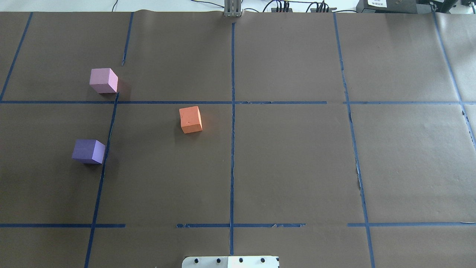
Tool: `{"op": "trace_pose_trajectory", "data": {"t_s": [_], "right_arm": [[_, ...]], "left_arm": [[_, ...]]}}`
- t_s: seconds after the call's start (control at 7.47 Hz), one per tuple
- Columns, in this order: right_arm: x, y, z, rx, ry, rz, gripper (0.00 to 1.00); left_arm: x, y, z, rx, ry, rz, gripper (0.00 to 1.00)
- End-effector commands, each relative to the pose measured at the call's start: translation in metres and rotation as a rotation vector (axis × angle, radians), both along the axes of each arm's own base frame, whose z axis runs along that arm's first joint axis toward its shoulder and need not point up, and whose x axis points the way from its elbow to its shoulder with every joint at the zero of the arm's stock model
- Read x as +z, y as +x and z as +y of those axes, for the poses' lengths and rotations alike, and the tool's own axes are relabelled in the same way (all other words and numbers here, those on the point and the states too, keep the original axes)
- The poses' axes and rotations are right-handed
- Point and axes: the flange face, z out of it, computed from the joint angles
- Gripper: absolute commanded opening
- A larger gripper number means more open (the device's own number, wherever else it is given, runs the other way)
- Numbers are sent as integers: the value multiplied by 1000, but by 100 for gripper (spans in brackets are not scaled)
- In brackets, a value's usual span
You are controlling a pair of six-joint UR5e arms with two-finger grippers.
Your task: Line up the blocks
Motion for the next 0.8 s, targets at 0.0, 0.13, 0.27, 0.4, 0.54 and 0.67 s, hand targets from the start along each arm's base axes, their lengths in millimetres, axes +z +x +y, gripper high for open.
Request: {"op": "trace_pose_trajectory", "data": {"t_s": [0.0,0.13,0.27,0.4,0.54,0.67], "right_arm": [[-1,0,-1,0,3,0,100],[0,0,0,0,0,-1,100],[-1,0,0,0,1,-1,100],[-1,0,0,0,1,-1,100],[-1,0,0,0,1,-1,100],[-1,0,0,0,1,1,100]], "left_arm": [[-3,0,-1,0,7,1,100],[-9,0,-6,0,19,1,100],[-25,1,-10,1,50,1,100],[-52,2,-17,-5,96,3,100],[-78,8,-23,3,143,45,100],[-109,25,-39,32,193,67,100]]}}
